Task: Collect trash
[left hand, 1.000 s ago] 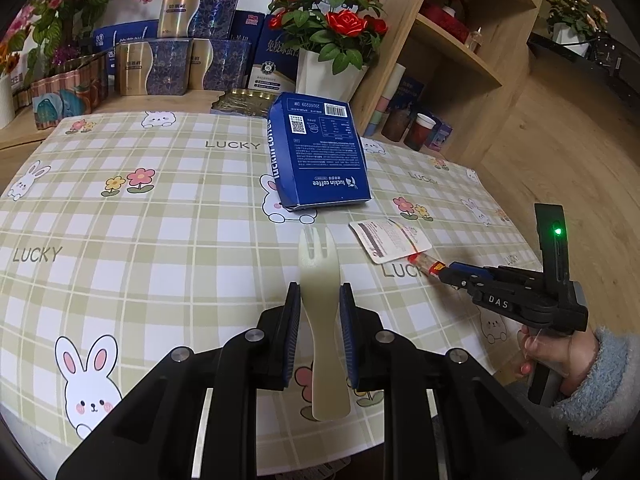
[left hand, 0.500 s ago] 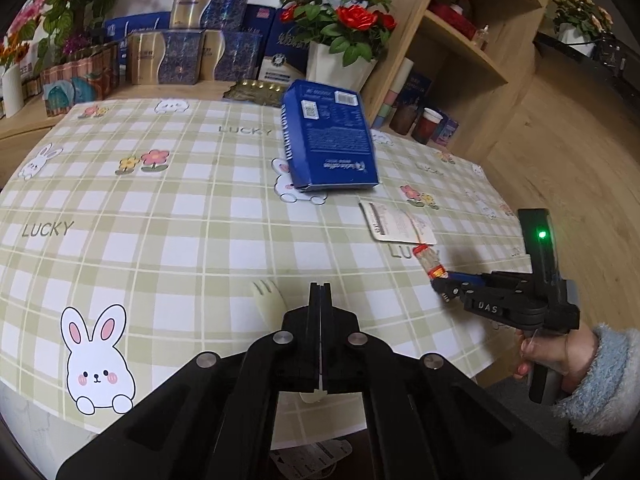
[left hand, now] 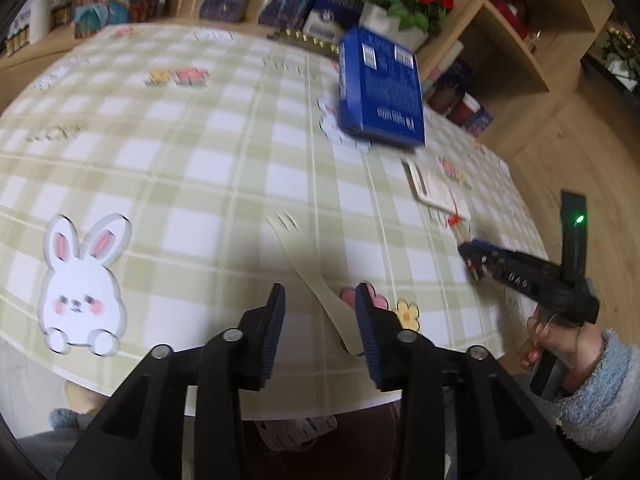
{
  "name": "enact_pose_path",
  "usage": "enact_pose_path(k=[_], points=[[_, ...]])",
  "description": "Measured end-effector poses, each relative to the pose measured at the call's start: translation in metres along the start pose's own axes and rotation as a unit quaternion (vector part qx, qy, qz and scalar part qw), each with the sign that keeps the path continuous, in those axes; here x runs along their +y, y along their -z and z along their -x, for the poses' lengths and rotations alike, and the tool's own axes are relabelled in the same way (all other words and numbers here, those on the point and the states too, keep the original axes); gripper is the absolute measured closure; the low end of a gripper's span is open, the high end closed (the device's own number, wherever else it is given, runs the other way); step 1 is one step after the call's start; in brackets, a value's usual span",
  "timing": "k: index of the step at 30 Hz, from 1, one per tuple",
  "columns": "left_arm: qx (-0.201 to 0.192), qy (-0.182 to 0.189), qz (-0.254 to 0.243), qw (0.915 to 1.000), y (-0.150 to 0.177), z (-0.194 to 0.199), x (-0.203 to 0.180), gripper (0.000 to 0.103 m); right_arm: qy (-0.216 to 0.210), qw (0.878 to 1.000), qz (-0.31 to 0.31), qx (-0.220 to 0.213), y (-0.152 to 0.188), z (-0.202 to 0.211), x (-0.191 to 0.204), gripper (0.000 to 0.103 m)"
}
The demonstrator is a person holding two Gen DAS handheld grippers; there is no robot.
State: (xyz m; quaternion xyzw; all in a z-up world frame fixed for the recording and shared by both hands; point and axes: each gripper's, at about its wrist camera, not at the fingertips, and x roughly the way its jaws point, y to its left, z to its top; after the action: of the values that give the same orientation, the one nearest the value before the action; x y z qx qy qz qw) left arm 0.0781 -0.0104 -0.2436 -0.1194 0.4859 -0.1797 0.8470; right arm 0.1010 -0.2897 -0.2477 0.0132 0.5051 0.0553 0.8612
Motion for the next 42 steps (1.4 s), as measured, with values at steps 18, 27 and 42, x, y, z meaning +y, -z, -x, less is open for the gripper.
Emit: enact_pose_path(k=[18, 27, 42], points=[[-0.049, -0.094, -0.048, 0.9932, -0.017, -0.036, -0.017, 0.070, -0.022, 1.000, 0.010, -0.013, 0.012, 0.005, 0.011, 0.077], [-0.061, -0.050, -0.061, 0.9950, -0.022, -0.022, -0.025, 0.101, -0.033, 0.999, 0.012, -0.023, 0.012, 0.012, 0.015, 0.077], [-0.087, -0.010, -0.074, 0.9934, -0.022, 0.011, -0.040, 0.101, -0.054, 0.997, 0.013, -0.055, 0.010, 0.042, 0.027, 0.077]])
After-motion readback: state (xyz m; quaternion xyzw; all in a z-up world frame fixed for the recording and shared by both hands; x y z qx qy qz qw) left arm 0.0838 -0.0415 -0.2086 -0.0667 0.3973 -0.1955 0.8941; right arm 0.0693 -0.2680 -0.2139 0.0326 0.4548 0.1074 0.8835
